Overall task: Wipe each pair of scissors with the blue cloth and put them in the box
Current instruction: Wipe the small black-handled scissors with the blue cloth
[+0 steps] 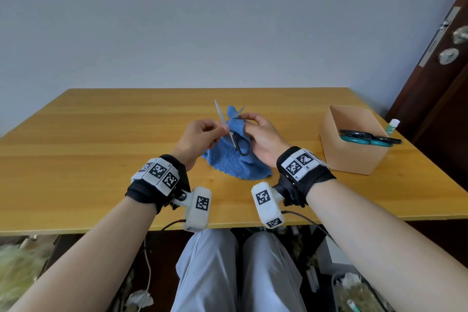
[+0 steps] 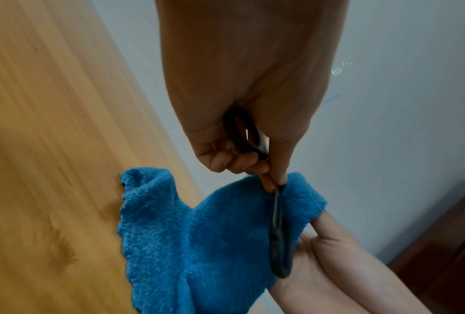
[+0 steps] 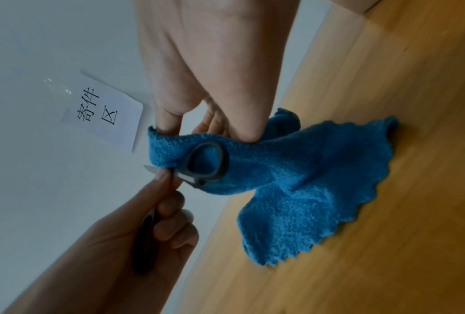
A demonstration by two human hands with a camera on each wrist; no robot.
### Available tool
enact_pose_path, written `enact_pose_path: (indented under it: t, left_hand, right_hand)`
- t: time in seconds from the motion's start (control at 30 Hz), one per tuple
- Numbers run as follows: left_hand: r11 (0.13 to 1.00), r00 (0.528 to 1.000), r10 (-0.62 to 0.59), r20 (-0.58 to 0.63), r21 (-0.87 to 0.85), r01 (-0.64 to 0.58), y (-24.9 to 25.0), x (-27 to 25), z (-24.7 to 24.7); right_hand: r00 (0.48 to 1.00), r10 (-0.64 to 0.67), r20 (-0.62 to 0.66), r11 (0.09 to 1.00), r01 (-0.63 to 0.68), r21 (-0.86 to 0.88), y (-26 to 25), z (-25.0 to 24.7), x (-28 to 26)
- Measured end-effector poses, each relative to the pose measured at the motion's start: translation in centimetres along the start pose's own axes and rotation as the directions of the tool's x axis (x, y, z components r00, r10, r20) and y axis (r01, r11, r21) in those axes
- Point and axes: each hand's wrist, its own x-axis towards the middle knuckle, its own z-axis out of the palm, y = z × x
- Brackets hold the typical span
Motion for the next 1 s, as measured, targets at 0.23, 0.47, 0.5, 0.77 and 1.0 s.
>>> enact_pose_path:
  t: [0.23,0.47,0.5,0.77,1.0]
  left_hand:
    - [0.997,0.998,0.036,-0.043,0.072,-0.032,-0.17,0.0,0.54]
    - [0.996,0.999,0.007,-0.045,0.086,-0.003,-0.04,-0.25,0.46]
    - [0.996,0.999,0.009,-0.044,0.086,-0.005,0.04,-0.28,0.42]
    - [0.996,0.995,-0.002,-0.101,0.093,0.012,0.24,-0.02,0.86]
    - [0.997,0.994,0.0,-0.112,0.083,0.009,0.26,0.15,0.94]
  right_hand:
    - [0.998,0.0,-0.062,0.999,-0.002,-0.037,0.48,0.54,0.03]
    - [0.998,0.024,-0.063,0.999,-0.027,-0.042,0.62,0.64,-0.21]
    - [0.997,0.02,-0.079,0.998,-0.024,-0.05,0.62,0.59,-0.19]
    - [0.991,0.015,-0.133,0.999,-0.021,-0.043,0.81,0.99,0.01]
    - [0.987,0.046,-0.152,0.997,-0.054,-0.051,0.45,1.1,0.01]
